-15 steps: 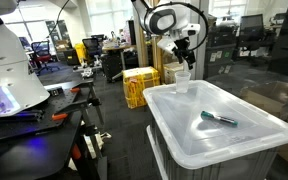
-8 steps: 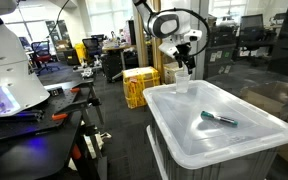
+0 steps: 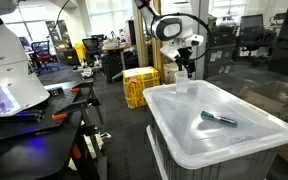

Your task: Move the clear cup to the right

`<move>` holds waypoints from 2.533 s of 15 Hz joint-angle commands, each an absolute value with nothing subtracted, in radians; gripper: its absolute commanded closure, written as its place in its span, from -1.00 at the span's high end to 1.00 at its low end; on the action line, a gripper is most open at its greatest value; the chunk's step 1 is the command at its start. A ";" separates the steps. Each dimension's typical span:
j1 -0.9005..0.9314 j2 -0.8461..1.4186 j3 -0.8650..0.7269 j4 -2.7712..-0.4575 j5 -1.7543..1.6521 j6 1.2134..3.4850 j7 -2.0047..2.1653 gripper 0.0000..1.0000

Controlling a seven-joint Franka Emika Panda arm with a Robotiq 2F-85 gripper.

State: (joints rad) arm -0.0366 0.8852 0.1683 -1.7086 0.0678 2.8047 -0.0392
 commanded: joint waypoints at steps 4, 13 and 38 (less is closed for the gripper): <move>-0.037 0.958 0.169 -1.608 0.088 2.730 -0.046 1.00; -0.025 1.016 0.164 -1.546 0.085 2.713 -0.039 0.02; -0.009 0.812 0.071 -1.618 0.084 2.747 0.049 -0.98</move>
State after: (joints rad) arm -0.0171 0.8978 0.1133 -1.5496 0.0679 2.7516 0.0047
